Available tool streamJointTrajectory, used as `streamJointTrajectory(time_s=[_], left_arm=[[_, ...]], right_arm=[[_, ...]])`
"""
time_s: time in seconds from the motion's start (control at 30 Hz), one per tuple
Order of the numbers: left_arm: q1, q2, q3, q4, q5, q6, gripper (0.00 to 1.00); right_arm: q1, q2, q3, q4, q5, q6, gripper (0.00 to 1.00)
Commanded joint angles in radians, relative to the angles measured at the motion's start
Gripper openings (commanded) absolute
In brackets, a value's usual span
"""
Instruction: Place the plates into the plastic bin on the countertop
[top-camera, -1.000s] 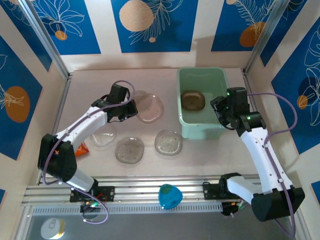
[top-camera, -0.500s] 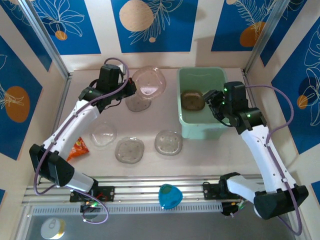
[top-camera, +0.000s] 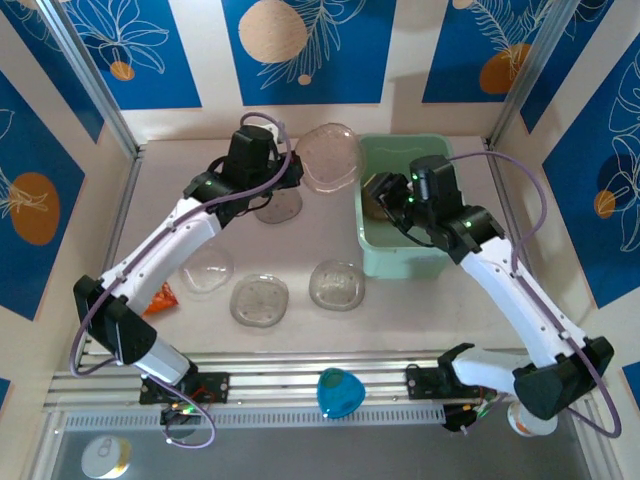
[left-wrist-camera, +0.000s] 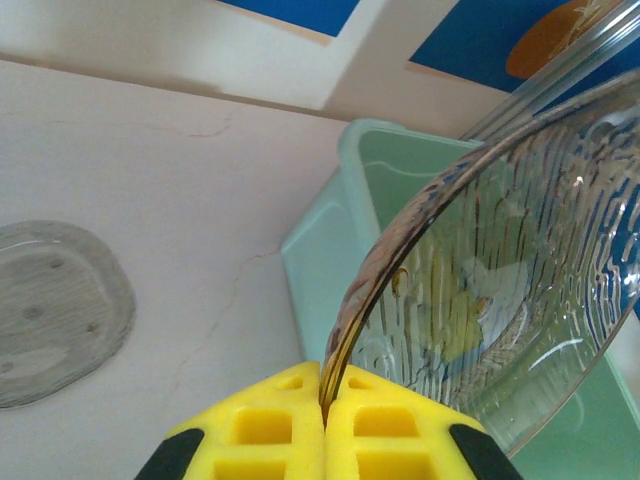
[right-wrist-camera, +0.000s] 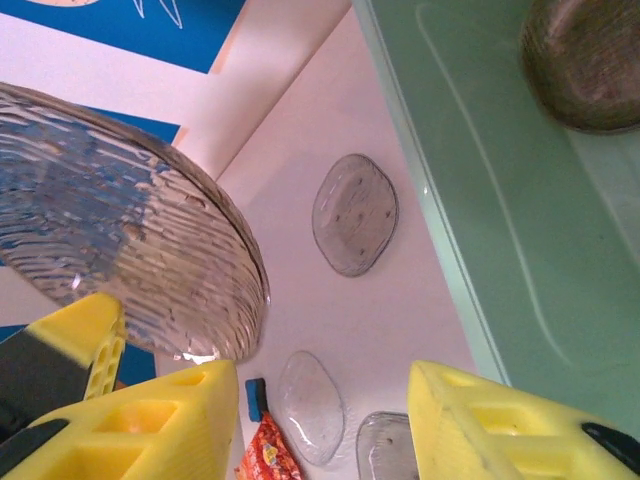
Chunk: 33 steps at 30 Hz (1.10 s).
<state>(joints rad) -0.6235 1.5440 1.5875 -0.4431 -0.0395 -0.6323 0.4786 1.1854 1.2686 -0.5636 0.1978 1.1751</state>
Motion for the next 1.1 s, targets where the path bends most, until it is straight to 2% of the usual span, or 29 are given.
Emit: streamJointTrajectory(time_s=[0.0, 0.3, 0.67, 1.07], left_arm=[[-0.033, -0.003, 0.046, 0.051, -0.061, -0.032, 0.0], [-0.076, 0.001, 0.052, 0.058, -0.089, -0.079, 0.0], [-0.096, 0.037, 0.083, 0.047, -0.1, -0.101, 0.0], [-0.122, 0.054, 0.118, 0.031, -0.117, -0.095, 0.0]], right_arm=[[0.013, 0.029, 0.037, 0.057, 0.047, 0.018, 0.47], [0.02, 0.039, 0.004, 0.118, 0.109, 0.057, 0.43], [0.026, 0.044, -0.024, 0.169, 0.111, 0.081, 0.41], [0.032, 0.057, -0.048, 0.179, 0.144, 0.146, 0.25]])
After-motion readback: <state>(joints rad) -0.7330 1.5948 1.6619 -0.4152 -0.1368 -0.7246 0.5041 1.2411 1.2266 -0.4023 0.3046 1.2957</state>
